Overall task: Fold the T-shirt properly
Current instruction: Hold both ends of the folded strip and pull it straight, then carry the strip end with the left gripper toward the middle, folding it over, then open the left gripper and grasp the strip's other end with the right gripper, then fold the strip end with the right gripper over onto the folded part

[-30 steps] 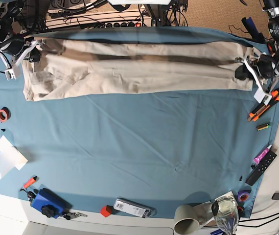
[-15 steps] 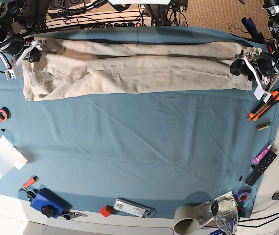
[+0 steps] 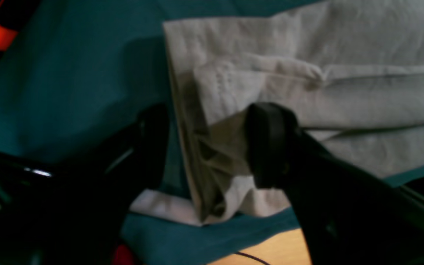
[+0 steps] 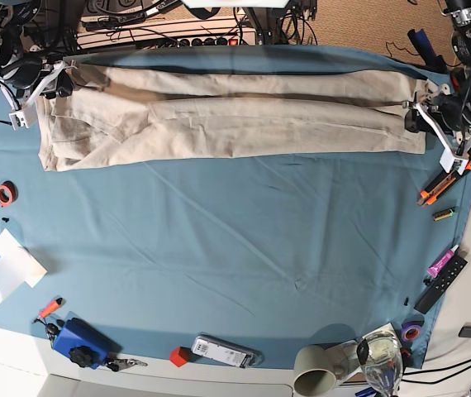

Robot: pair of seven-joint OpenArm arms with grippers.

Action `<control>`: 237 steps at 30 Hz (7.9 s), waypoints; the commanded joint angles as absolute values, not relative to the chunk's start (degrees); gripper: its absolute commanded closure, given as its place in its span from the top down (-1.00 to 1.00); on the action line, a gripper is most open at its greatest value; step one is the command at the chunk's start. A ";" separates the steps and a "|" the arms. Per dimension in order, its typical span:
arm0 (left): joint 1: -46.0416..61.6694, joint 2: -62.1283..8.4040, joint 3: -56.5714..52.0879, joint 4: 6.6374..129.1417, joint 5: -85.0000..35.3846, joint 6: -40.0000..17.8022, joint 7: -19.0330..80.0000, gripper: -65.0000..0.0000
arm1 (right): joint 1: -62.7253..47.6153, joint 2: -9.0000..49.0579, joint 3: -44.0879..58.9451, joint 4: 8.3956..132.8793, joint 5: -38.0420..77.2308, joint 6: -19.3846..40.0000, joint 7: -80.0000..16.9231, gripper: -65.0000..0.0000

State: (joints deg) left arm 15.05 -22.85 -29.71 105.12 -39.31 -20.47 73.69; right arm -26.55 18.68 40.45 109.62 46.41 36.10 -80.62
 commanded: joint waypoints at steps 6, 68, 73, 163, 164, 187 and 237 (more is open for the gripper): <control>18.02 -20.23 -30.17 103.50 -39.81 -19.49 72.77 0.07 | -26.70 19.53 41.04 110.63 46.68 36.18 -80.00 -0.47; 21.04 -10.59 -9.10 131.33 -46.26 -26.87 67.83 -1.00 | -26.50 19.68 41.04 110.63 46.70 36.16 -76.07 -0.47; 18.50 -6.63 1.13 131.26 -38.37 -25.43 64.93 -1.00 | -26.50 19.68 41.04 110.63 46.72 36.16 -76.14 -0.47; 20.64 -1.43 19.00 127.44 -18.72 -14.90 64.53 -1.00 | -22.61 19.84 54.39 117.43 47.48 36.73 -73.21 -0.47; 20.64 -1.43 19.00 127.44 -18.70 -14.87 64.51 -1.00 | -22.79 19.86 54.39 117.43 46.04 37.04 -73.14 -0.44; 21.28 -1.41 19.00 127.42 -18.74 -16.16 64.64 -1.00 | -15.51 19.90 54.37 104.38 50.57 36.64 -79.72 0.08; 21.28 -0.82 19.00 127.42 -19.77 -16.58 62.57 -1.00 | -15.09 23.33 42.26 80.51 60.95 40.00 -80.00 0.08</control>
